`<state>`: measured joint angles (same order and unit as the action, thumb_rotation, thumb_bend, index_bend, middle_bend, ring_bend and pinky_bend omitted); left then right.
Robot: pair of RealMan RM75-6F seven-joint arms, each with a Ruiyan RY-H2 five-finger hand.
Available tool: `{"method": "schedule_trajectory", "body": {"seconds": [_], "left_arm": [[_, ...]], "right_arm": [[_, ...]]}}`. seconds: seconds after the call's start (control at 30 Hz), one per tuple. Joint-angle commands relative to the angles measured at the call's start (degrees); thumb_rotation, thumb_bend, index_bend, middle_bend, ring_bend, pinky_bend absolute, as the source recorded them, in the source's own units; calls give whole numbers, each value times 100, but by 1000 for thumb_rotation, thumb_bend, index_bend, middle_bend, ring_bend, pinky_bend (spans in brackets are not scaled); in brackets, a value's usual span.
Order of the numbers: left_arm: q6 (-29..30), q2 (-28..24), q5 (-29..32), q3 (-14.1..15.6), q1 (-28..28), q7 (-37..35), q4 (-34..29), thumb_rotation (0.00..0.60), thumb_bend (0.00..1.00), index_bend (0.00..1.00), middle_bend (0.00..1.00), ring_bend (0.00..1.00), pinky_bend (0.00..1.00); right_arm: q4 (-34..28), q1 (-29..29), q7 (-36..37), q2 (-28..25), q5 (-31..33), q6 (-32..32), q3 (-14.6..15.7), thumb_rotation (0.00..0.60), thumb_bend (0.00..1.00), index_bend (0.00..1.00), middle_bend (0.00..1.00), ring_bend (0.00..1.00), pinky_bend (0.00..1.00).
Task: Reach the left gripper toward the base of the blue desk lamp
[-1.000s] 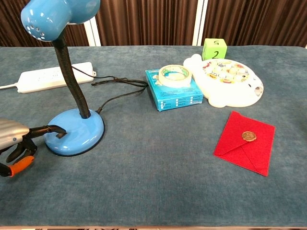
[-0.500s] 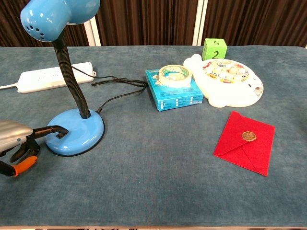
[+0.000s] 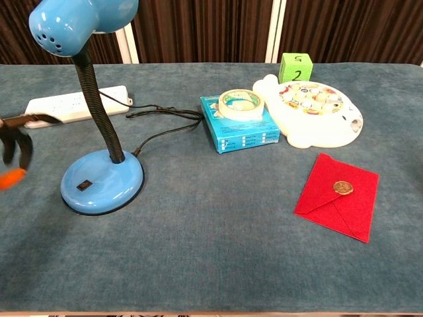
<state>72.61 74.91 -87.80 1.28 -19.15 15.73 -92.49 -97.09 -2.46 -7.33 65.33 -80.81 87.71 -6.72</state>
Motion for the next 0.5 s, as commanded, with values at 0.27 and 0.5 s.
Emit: {"method": "schedule_trajectory", "body": {"seconds": [0.27,0.5], "left_arm": [[1933,-876,-171,17,1224,-603,-413,600,131,103,118,27,202],[1879,-1003,90,0,1371,-1285,-199,600,105,91,94,3,123]], "right_arm": [[14,-20,36,-4,-134,-27,57,600,186,151,18,55,165],[78,-44,95,-34,-298,-41,112,600,185,151,18,51,290]]}}
